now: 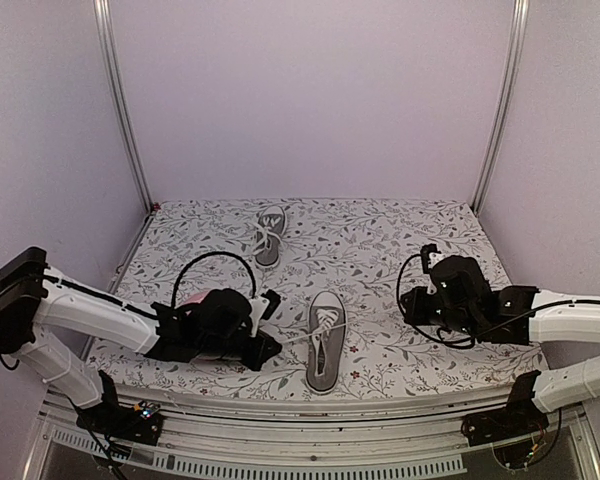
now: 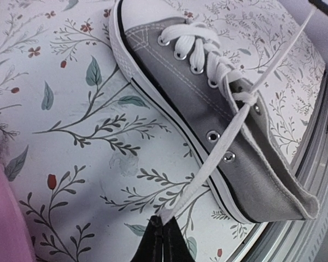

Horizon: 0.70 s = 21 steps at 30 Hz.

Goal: Tie the shoes

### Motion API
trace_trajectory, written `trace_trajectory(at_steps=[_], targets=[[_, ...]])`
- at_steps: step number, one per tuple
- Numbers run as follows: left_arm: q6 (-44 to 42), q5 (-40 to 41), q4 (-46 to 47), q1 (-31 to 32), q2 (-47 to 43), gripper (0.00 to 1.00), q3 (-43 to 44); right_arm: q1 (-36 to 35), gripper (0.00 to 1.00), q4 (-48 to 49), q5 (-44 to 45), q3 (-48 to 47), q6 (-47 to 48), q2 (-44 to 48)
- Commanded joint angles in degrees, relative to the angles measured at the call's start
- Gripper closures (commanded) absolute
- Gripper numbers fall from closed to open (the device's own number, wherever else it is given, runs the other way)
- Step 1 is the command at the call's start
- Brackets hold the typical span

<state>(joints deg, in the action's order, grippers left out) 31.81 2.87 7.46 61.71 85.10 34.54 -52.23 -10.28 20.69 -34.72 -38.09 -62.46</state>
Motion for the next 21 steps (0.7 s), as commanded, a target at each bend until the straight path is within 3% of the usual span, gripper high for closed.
trace_trajectory(at_steps=[1, 11, 21], targets=[[-0.47, -1.96, 1.01, -0.63, 3.53, 1.0, -0.04, 2.11, 0.98, -1.55, 0.56, 4.54, -4.37, -0.56], [-0.59, -3.87, 6.18, -0.65, 6.57, 1.0, -1.13, 3.11, 0.98, -1.23, 0.29, 9.74, -10.51, 1.84], [-5.1, -2.77, 13.05, -0.69, 6.5, 1.0, 4.57, 3.74, 0.98, 9.78, -6.77, 4.55, 0.93, 4.48]])
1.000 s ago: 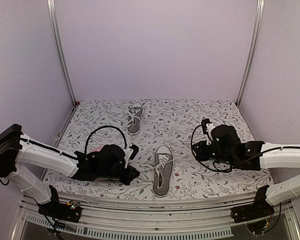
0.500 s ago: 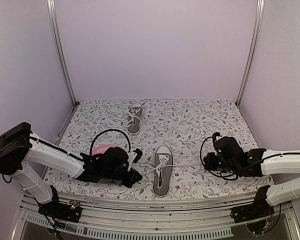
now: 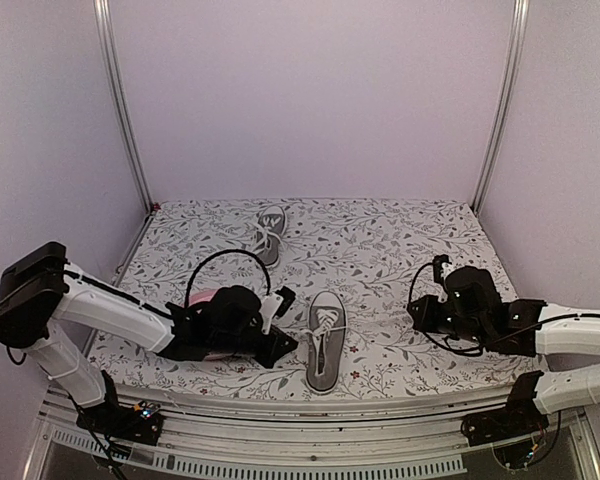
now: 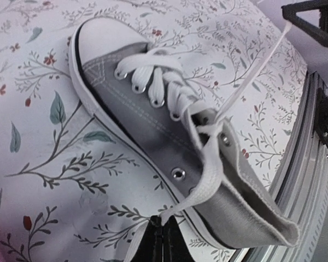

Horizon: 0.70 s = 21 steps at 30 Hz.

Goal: Tie the shoes

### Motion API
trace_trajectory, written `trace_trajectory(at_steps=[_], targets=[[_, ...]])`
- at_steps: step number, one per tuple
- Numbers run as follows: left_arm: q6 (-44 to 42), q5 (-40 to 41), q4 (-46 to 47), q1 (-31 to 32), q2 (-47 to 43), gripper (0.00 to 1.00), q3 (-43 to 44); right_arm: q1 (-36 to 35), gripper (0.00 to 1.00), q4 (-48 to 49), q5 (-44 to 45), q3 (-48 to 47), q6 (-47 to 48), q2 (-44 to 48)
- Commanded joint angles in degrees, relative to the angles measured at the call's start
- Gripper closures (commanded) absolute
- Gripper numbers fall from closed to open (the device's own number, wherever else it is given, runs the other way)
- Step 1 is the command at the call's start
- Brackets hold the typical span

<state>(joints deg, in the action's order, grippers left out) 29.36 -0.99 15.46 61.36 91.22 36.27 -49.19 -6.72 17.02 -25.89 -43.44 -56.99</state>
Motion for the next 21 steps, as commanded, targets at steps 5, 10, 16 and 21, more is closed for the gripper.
trace_trajectory(at_steps=[5, 10, 16, 21], targets=[[-2.96, 1.53, 6.07, -0.43, 1.78, 1.0, 4.63, 0.72, 0.98, 12.05, -8.78, -14.49, 12.46, -10.68], [-1.52, 2.14, 7.12, -0.37, 0.46, 1.0, 2.66, -0.18, 0.98, 16.79, -17.87, -25.54, 14.81, -25.18], [-0.32, 2.69, 8.53, -0.37, -1.17, 1.0, 0.33, -3.02, 0.9, 16.75, -26.41, -37.75, 13.88, -41.67], [0.09, 2.28, 8.34, -0.33, -1.3, 1.0, -0.08, -2.63, 0.42, 16.81, -26.64, -37.9, 12.86, -43.16]])
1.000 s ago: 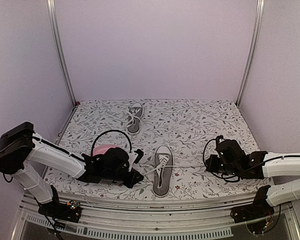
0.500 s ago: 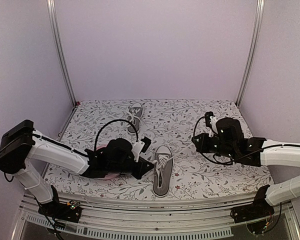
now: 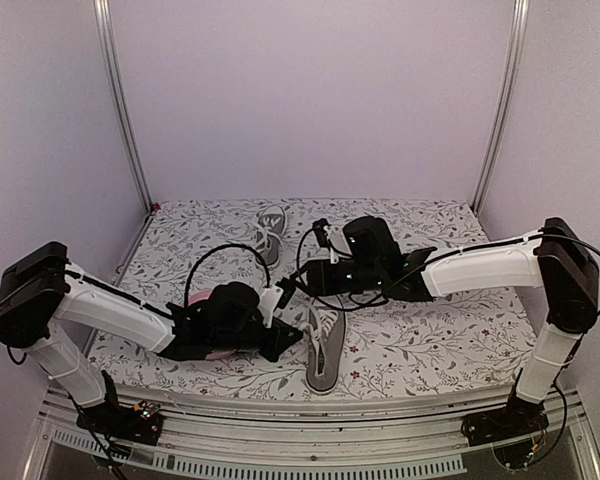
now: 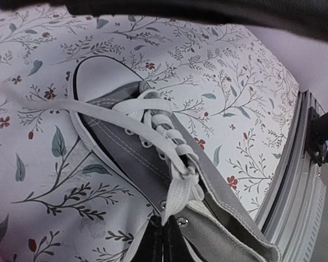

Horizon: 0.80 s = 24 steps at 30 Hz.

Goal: Tie the shoes

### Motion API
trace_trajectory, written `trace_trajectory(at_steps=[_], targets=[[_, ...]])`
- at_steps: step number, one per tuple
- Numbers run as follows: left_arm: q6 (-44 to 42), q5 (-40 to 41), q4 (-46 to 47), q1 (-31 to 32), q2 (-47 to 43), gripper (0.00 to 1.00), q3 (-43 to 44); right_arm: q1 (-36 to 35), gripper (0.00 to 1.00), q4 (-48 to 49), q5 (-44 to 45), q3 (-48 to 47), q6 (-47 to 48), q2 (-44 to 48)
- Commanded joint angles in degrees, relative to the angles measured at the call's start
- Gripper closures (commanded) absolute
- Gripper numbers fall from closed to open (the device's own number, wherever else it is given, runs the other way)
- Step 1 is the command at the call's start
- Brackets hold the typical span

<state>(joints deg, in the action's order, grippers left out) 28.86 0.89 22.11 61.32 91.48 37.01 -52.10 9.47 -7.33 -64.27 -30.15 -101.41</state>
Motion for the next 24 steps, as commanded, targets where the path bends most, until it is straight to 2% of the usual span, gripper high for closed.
trace_trajectory(at_steps=[1, 6, 9, 14, 21, 24], targets=[[0.69, 0.4, 1.71, -0.28, -1.69, 1.0, -0.93, 0.82, 0.38, 0.74, -1.8, 1.72, -0.23, 2.61], [0.6, 0.28, 2.26, -0.29, -1.59, 1.0, -1.25, 2.61, 0.28, 1.01, -2.42, 8.13, 1.87, 8.82], [0.69, 0.18, 2.47, -0.25, -1.3, 1.0, -1.16, 2.56, 0.28, 2.32, -8.99, 11.22, 4.31, 9.57], [0.97, -0.17, 3.18, -0.2, -0.83, 1.0, -1.33, 1.59, 0.37, 5.49, -14.6, 13.96, 1.98, 7.07], [0.89, -0.27, 3.04, -0.2, -0.78, 1.0, -1.11, -0.84, 0.42, 7.92, -17.34, 10.64, 0.25, 1.54], [0.91, -0.15, 2.94, -0.23, -0.78, 1.0, -1.07, -1.62, 0.49, 8.09, -18.41, 9.52, -0.47, -0.29]])
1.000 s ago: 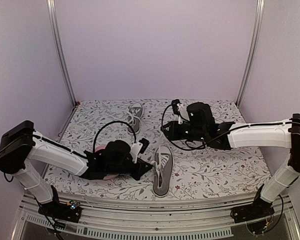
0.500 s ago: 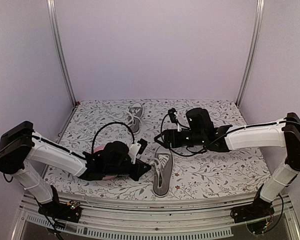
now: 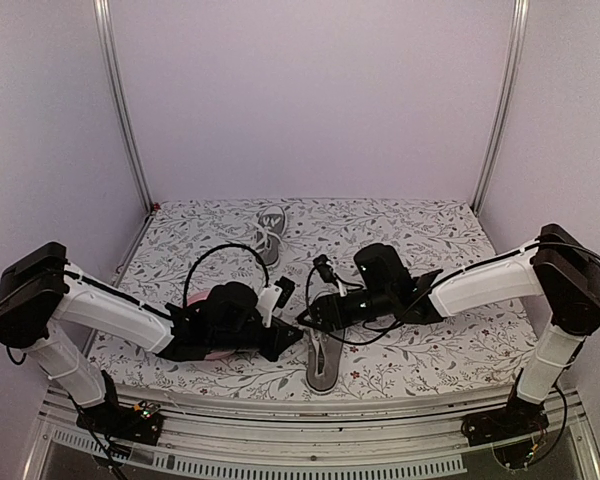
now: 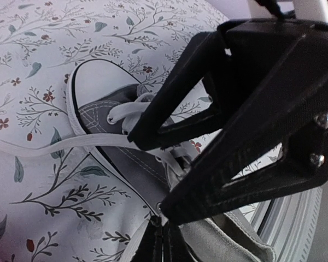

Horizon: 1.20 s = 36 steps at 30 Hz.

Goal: Tie the shoes

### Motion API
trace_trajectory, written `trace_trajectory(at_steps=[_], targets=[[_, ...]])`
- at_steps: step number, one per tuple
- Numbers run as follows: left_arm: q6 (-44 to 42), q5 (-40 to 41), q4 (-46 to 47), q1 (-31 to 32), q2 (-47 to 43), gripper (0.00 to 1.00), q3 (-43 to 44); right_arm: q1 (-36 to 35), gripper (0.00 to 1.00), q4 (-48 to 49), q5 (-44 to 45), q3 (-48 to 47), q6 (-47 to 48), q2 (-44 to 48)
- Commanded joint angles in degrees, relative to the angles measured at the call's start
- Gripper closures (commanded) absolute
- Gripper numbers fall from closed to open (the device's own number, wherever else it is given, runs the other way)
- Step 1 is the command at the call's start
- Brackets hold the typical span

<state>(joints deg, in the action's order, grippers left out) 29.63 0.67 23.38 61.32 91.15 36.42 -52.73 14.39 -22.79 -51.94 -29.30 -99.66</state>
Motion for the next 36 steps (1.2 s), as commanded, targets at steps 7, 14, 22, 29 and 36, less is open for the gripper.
trace_trajectory(at_steps=[7, 14, 22, 29, 36], targets=[[0.17, 0.31, 1.69, -0.22, -0.45, 1.0, -0.47, -2.18, 0.63, 3.58, -2.79, -2.76, -2.6, -2.76], [0.15, 0.71, 1.8, -0.21, -0.71, 1.0, -0.65, -2.38, 0.71, 3.23, -1.63, -1.58, -2.72, -2.17], [0.16, 0.66, 2.29, -0.15, -0.63, 1.0, -0.57, -2.45, 0.71, 1.51, 0.11, -1.24, -1.87, -2.02], [0.16, 0.65, 2.2, -0.19, -0.8, 1.0, -0.65, -2.67, 0.79, 0.38, 1.42, -0.89, -1.29, -1.68], [-0.34, 1.72, -0.03, -0.21, -1.59, 0.83, -0.46, -2.64, 0.98, 0.37, 3.8, 0.15, -1.21, 0.82]])
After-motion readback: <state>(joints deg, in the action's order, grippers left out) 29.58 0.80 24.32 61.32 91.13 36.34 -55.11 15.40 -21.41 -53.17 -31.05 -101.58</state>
